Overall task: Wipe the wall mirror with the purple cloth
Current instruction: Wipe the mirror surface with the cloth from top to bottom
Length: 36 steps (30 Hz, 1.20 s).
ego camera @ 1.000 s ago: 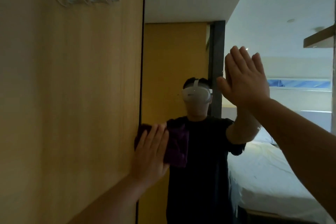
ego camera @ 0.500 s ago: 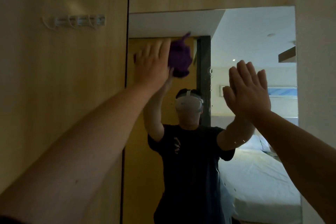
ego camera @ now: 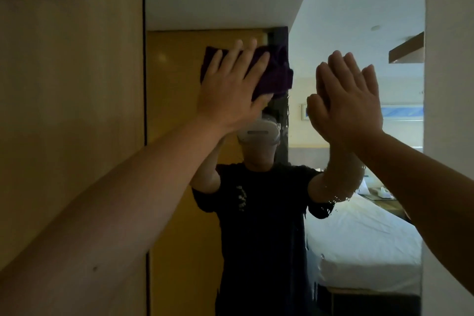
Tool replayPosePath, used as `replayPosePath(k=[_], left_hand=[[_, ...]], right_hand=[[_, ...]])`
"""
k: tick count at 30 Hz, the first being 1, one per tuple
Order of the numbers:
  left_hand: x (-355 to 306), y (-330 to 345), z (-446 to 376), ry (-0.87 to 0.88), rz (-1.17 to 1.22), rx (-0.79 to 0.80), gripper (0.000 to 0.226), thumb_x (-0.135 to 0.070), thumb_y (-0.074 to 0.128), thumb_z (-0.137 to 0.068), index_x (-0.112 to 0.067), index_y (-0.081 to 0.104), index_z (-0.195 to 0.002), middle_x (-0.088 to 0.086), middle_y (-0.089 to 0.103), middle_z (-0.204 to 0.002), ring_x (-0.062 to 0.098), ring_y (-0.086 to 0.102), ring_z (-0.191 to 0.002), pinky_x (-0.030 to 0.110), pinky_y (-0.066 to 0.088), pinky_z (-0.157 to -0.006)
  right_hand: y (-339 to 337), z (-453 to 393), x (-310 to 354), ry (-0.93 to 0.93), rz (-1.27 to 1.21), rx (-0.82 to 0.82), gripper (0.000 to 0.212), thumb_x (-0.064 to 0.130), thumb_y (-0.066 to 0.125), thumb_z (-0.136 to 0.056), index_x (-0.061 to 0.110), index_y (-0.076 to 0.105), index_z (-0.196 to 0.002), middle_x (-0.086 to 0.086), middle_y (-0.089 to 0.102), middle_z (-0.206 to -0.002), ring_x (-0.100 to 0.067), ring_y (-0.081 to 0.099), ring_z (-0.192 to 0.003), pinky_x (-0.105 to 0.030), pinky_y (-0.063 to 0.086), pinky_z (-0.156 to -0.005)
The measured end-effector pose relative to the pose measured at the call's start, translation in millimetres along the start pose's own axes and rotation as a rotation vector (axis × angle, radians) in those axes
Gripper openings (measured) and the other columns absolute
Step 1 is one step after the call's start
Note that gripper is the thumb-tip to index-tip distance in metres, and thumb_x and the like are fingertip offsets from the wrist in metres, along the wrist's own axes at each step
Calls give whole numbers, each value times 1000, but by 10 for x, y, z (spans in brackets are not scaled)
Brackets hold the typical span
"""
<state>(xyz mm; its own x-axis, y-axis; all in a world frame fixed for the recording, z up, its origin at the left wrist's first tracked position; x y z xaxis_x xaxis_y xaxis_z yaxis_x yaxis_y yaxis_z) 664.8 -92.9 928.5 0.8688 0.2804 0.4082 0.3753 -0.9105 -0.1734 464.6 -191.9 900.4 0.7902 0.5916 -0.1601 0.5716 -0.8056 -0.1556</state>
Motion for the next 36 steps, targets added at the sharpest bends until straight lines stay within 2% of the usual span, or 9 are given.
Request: replayPosePath(k=[9, 11, 14, 17, 21, 24, 28, 31, 36], left_hand=[[-911, 322, 1687, 97, 45, 106, 72, -47, 53, -90, -20, 29, -153, 12, 26, -160, 34, 21, -148, 53, 16, -119], [-995, 339, 1900, 134, 32, 109, 66, -42, 54, -89, -22, 37, -149, 9, 32, -158, 32, 27, -146, 50, 19, -117], [-997, 334, 1974, 158, 79, 22, 46, -27, 57, -94, -25, 52, -139, 6, 51, -145, 29, 48, -133, 45, 34, -107], [-874, 279, 1716, 149, 94, -52, 44, -18, 69, -91, -22, 58, -133, 7, 59, -133, 28, 57, -117, 43, 41, -93], [-529, 55, 665, -47, 107, -129, 57, -17, 76, -82, -17, 55, -135, 11, 57, -129, 32, 48, -115, 47, 40, -91], [-322, -253, -367, -133, 70, -193, 53, -24, 63, -88, -16, 51, -139, 14, 54, -134, 35, 47, -120, 50, 41, -96], [-239, -415, -1326, -143, 53, -107, 55, -37, 45, -101, -20, 32, -151, 10, 34, -154, 32, 30, -141, 49, 24, -113], [-282, -174, -1477, -119, 14, -26, 60, -47, 35, -103, -21, 20, -155, 7, 17, -163, 29, 14, -149, 49, 12, -119], [-440, -30, -1061, -45, 28, -99, 61, -49, 32, -101, -18, 27, -153, 8, 24, -161, 28, 19, -149, 49, 17, -120]], right_hand=[[-69, 32, 6, 0, -43, 26, 61, 47, 25, -100, 11, 38, -148, -13, 27, -161, -31, 14, -152, -56, 10, -122], [-77, 70, -21, -9, -51, 57, 60, 45, 28, -101, 11, 37, -149, -13, 25, -162, -31, 13, -152, -55, 10, -122], [-89, 145, -86, -39, -36, 96, 57, 45, 32, -101, 11, 39, -146, -14, 27, -160, -32, 16, -151, -56, 16, -120], [-129, 114, -267, 4, 9, 117, 49, 45, 32, -98, 13, 43, -135, -13, 33, -154, -34, 25, -145, -59, 25, -114], [-104, 137, -496, 9, 39, 111, 57, 47, 24, -102, 16, 35, -148, -12, 23, -162, -32, 13, -151, -56, 16, -120], [-45, 165, -523, -13, 54, 87, 60, 48, 19, -104, 17, 27, -155, -10, 15, -165, -29, 4, -153, -53, 8, -123], [-9, 186, -568, -27, 50, 46, 59, 46, 17, -105, 18, 26, -156, -8, 14, -166, -25, 2, -154, -51, 6, -124], [5, 185, -576, -51, 15, 17, 58, 43, 18, -105, 16, 30, -155, -8, 19, -165, -26, 6, -153, -52, 9, -124], [-23, 214, -576, -65, -36, -33, 53, 34, 25, -105, 12, 36, -152, -10, 26, -162, -27, 14, -152, -52, 11, -123]])
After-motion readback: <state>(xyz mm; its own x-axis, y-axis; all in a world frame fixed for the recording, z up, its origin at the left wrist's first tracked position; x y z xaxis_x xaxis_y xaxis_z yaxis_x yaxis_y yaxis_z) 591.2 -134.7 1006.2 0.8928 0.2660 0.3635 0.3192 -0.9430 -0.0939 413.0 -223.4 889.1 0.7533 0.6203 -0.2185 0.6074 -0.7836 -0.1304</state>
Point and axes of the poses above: each hand's wrist, its own z-axis away from the middle knuckle, its own y-axis out of the palm, x = y × z, the point moved 4 cm from there along -z, towards the middle knuckle
